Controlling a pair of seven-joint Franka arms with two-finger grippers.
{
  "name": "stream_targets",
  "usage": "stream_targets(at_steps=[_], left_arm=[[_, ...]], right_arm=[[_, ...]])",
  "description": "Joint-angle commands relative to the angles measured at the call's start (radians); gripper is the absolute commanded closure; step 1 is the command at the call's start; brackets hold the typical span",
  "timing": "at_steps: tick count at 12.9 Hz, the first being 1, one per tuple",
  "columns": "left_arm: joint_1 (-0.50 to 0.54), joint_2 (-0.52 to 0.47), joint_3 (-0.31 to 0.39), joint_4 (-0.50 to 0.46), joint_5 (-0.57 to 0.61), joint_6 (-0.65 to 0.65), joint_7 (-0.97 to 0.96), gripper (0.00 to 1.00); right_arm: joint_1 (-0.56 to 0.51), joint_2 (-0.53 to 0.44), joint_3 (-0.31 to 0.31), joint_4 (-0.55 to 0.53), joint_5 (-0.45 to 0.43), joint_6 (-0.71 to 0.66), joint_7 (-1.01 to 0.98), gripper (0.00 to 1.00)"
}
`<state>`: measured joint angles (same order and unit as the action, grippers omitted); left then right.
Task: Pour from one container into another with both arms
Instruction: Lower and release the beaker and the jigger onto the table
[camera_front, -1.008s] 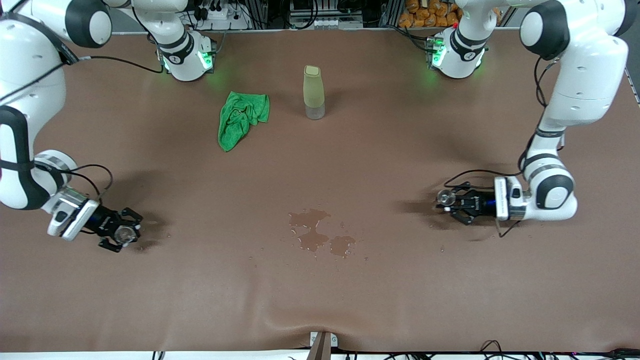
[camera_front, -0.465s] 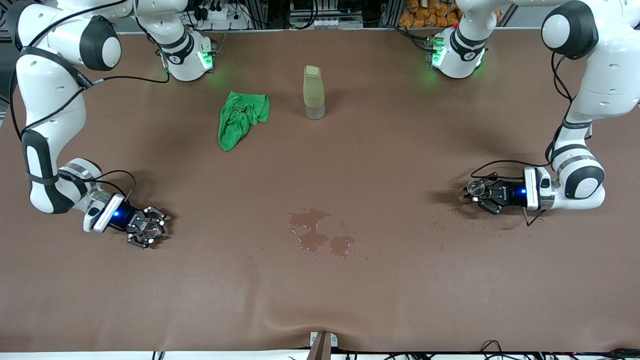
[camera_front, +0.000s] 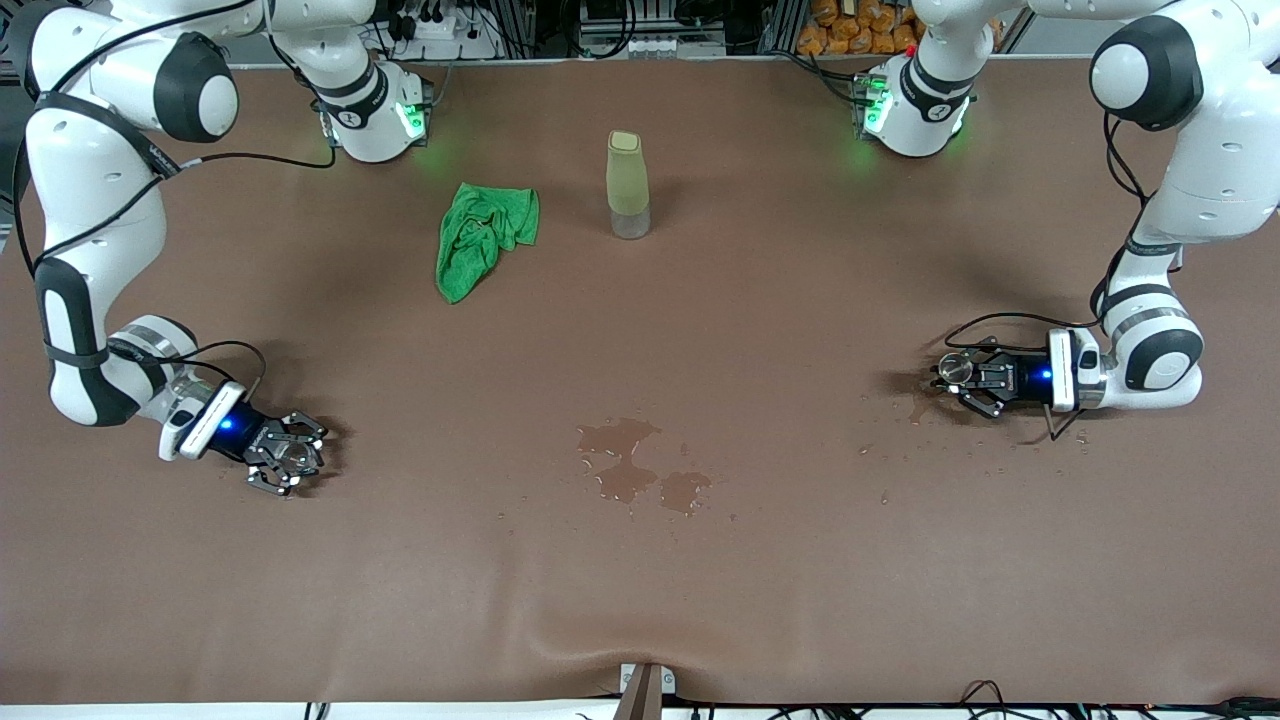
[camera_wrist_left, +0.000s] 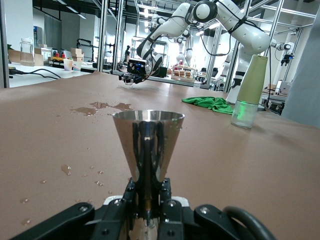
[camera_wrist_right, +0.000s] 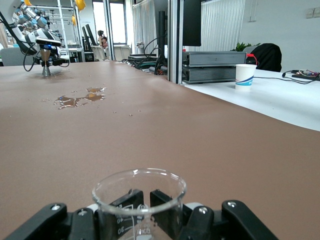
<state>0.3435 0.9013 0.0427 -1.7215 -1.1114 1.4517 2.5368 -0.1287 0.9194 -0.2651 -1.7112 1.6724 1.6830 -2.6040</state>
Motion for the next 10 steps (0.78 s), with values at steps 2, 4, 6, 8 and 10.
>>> stream_targets(at_steps=[2, 4, 6, 8, 10], left_arm=[[0.015, -0.002, -0.009, -0.004, 0.018, -0.024, 0.003, 1.0], [0.017, 0.001, -0.009, -0.003, 0.018, -0.024, 0.005, 1.0], [0.019, 0.002, -0.009, -0.001, 0.018, -0.024, 0.005, 1.0], [0.017, 0.001, -0.009, 0.002, 0.018, -0.025, -0.001, 0.52], [0.015, -0.004, -0.009, 0.003, 0.018, -0.025, -0.021, 0.47]], right_arm=[[-0.022, 0.021, 0.012, 0.019, 0.018, -0.031, -0.021, 0.62], [-0.02, 0.021, 0.012, 0.022, 0.016, -0.031, -0.022, 0.14], [-0.02, 0.019, 0.012, 0.024, 0.02, -0.057, -0.012, 0.0], [-0.026, 0.019, 0.012, 0.033, 0.02, -0.063, -0.007, 0.0], [-0.029, 0.015, 0.01, 0.045, 0.01, -0.066, 0.022, 0.0]])
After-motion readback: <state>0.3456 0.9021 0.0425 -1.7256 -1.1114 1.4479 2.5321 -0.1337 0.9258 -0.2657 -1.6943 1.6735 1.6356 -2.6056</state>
